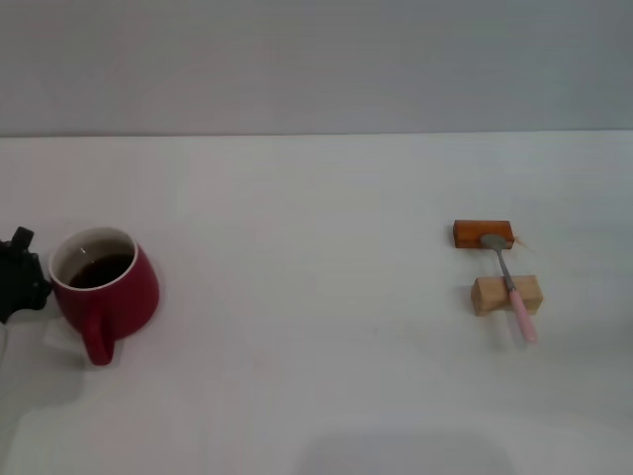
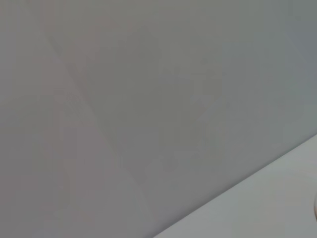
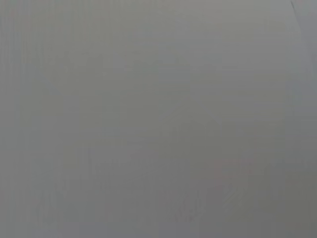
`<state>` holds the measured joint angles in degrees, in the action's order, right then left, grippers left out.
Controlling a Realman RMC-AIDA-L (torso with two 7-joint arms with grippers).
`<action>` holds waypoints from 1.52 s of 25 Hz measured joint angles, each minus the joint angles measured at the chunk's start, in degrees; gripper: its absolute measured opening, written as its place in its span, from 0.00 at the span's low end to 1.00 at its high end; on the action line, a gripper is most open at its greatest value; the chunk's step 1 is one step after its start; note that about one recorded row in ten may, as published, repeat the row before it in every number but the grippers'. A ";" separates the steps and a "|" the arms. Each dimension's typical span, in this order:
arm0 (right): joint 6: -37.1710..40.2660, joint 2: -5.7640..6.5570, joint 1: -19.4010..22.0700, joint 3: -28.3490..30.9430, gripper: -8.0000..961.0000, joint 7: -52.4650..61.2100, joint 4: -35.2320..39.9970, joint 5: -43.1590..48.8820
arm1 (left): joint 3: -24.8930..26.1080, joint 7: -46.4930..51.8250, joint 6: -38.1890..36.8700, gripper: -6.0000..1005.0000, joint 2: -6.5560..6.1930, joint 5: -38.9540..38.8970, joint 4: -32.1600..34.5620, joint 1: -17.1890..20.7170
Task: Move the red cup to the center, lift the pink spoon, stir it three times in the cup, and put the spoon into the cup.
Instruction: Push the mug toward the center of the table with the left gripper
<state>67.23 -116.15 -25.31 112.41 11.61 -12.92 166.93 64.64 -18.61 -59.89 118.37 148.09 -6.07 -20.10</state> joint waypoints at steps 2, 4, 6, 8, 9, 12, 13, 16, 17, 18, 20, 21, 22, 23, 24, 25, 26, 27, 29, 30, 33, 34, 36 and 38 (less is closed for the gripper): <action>0.00 0.05 -0.08 0.00 0.74 0.00 0.01 0.00 | -0.73 0.05 0.04 0.01 0.01 0.00 0.00 -0.24; 0.00 0.06 -0.17 0.00 0.74 -0.01 0.02 0.00 | -1.66 0.06 0.04 0.01 0.02 0.01 -0.01 -0.38; 0.00 0.06 -0.23 0.00 0.74 -0.01 0.02 0.00 | -2.49 0.06 0.04 0.01 0.02 0.02 -0.31 -0.46; 0.00 0.08 -0.34 0.00 0.74 -0.01 0.00 0.00 | -3.10 0.10 0.04 0.01 0.03 0.02 -1.10 -0.40; 0.00 0.11 -0.43 0.00 0.74 -0.01 0.00 0.02 | -3.37 0.12 0.04 0.01 0.02 0.01 -1.43 -0.32; 0.00 0.13 -0.59 0.00 0.74 0.00 0.00 0.06 | -4.55 0.26 0.05 0.01 0.05 0.01 -2.58 0.01; 0.00 0.14 -0.72 0.01 0.74 -0.01 0.00 0.07 | -4.88 0.31 0.04 0.01 0.08 0.01 -2.87 0.07; 0.00 0.14 -0.98 0.00 0.74 -0.01 0.05 0.08 | -6.22 0.38 -0.01 0.01 0.16 0.00 -3.77 0.24; 0.00 0.14 -1.05 0.00 0.74 -0.01 0.07 0.09 | -6.86 0.38 -0.01 0.01 0.19 0.02 -4.07 0.32; 0.00 0.14 -1.09 0.00 0.74 -0.01 0.08 0.10 | -7.38 0.38 -0.05 0.01 0.20 0.01 -4.24 0.33; 0.00 0.14 -1.15 0.00 0.74 0.00 0.04 0.12 | -8.44 0.32 -0.16 0.01 0.20 0.01 -4.40 0.20; 0.00 0.14 -1.15 0.00 0.74 0.00 0.04 0.12 | -8.74 0.30 -0.20 0.01 0.20 0.01 -4.46 0.13; 0.00 0.14 -1.15 0.00 0.74 -0.01 0.01 0.13 | -9.05 0.23 -0.19 0.01 0.20 0.00 -4.69 0.08; 0.00 0.14 -1.15 0.01 0.74 -0.01 0.00 0.14 | -9.39 0.16 -0.19 0.01 0.20 0.00 -5.01 0.06; 0.00 0.12 -1.15 0.01 0.74 -0.01 -0.01 0.14 | -9.63 0.10 -0.17 0.01 0.20 0.00 -5.33 0.07; 0.00 0.07 -1.15 0.01 0.74 -0.01 -0.01 0.15 | -9.88 0.07 -0.16 0.01 0.20 0.00 -5.54 0.12; 0.00 0.00 -1.15 0.01 0.74 -0.01 -0.01 0.16 | -10.17 0.05 -0.15 0.01 0.20 0.01 -5.77 0.16; 0.00 -0.06 -1.15 0.01 0.74 -0.01 -0.01 0.16 | -10.29 0.06 -0.15 0.01 0.20 0.00 -5.89 0.18; 0.01 -0.17 -1.11 0.00 0.74 -0.01 0.00 0.16 | -10.45 0.07 -0.18 0.01 0.20 0.00 -5.95 0.19; 0.04 -0.21 -1.08 0.00 0.74 -0.01 0.00 0.16 | -10.89 0.07 -0.20 0.01 0.19 -0.01 -6.19 0.19; 0.27 -0.28 -1.05 -0.06 0.74 -0.01 0.00 0.16 | -11.57 0.20 -0.22 0.01 0.19 0.00 -6.49 0.14; 0.31 -0.30 -1.05 -0.09 0.74 -0.01 -0.01 0.16 | -11.76 0.28 -0.23 0.01 0.18 0.01 -6.54 0.09; 0.35 -0.34 -1.05 -0.13 0.74 -0.01 -0.04 0.16 | -12.08 0.41 -0.24 0.01 0.17 0.00 -6.65 -0.02; 0.42 -0.44 -1.06 -0.15 0.74 0.00 -0.08 0.16 | -12.64 0.43 -0.23 0.01 0.20 0.00 -7.18 -0.07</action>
<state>67.65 -116.59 -26.36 112.26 11.60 -13.00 167.09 52.00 -18.17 -60.12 118.57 148.08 -13.25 -20.17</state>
